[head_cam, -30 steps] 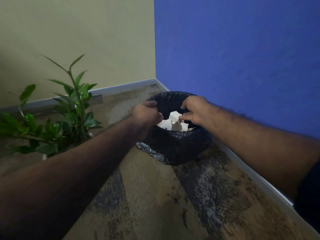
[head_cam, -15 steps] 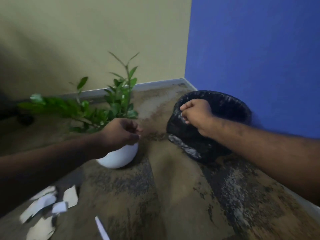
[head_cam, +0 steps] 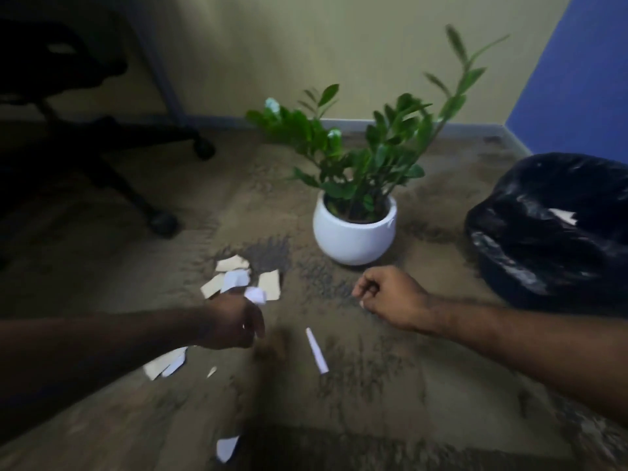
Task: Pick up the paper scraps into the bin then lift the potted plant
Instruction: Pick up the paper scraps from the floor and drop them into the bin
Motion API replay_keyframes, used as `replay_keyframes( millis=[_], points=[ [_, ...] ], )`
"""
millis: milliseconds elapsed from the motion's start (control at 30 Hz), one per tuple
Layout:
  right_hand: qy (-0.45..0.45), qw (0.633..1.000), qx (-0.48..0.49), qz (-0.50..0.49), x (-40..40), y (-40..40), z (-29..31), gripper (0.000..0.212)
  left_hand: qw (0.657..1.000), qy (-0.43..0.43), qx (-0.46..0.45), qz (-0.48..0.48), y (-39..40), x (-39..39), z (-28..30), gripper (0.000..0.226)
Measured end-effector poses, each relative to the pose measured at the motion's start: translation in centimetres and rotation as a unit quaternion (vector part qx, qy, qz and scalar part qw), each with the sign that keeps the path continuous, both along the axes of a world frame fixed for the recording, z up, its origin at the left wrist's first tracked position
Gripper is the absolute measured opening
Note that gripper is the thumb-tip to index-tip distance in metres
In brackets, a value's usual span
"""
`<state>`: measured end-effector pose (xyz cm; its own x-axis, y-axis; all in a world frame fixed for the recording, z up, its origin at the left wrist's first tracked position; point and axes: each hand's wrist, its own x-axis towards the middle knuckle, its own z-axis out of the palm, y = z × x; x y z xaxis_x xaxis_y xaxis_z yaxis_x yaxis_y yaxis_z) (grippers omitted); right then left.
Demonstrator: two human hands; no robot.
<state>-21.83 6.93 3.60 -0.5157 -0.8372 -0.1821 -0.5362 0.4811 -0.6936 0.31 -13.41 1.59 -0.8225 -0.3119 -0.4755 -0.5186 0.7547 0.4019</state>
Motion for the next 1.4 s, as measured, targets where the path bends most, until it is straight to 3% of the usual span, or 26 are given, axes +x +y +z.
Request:
replay_keyframes(
  millis=[167,300,400,567,667,833,900,1000,1100,1167,1233,1400],
  points=[
    [0.026,0.997,0.051,0.056,5.0,-1.4,-4.1,0.024,0.997,-0.063,0.01,-0.045,0.1,3.4,-1.9,0.015],
    [-0.014,0.999,0.042,0.023,10.3,-3.5,-7.4,0.022,0.995,-0.071,-0.003,-0.077,-0.4,3.4,-1.9,0.027],
    [-0.031,0.998,0.01,0.046,14.6,-4.9,-9.1,0.024,0.998,-0.048,-0.03,-0.036,-2.2,3.6,-1.2,0.03],
    [-0.081,0.981,0.008,0.174,20.2,-5.2,-9.9,0.034,0.999,-0.009,-0.025,0.046,-4.9,6.0,-1.2,0.023],
    [-0.045,0.965,0.032,0.255,22.1,-4.7,-10.5,0.04,0.995,0.034,0.009,0.095,-5.4,7.8,-2.1,0.02],
    [0.038,0.952,0.079,0.293,23.6,-4.5,-11.6,0.025,0.949,0.163,0.085,0.257,-5.9,12.0,-4.8,0.017],
    [0.041,0.954,0.083,0.284,23.7,-4.7,-11.9,0.024,0.935,0.186,0.062,0.296,-6.4,13.5,-6.4,0.017],
    [0.02,0.958,0.076,0.277,23.7,-4.7,-12.4,0.018,0.927,0.197,-0.025,0.318,-6.5,15.2,-8.8,0.031],
    [0.002,0.962,0.06,0.268,23.4,-4.9,-13.0,0.009,0.916,0.134,-0.077,0.371,-5.9,16.4,-10.9,0.076],
    [-0.014,0.966,0.051,0.255,23.2,-5.0,-13.3,0.007,0.922,0.094,-0.12,0.355,-5.7,16.6,-11.8,0.094],
    [-0.031,0.973,0.038,0.224,23.1,-5.1,-13.6,0.004,0.925,0.094,-0.133,0.343,-5.8,16.5,-12.0,0.088],
    [-0.049,0.992,0.001,0.114,21.3,-5.3,-13.6,0.011,0.912,0.172,-0.139,0.345,-6.1,16.6,-11.7,0.037]
  ],
)
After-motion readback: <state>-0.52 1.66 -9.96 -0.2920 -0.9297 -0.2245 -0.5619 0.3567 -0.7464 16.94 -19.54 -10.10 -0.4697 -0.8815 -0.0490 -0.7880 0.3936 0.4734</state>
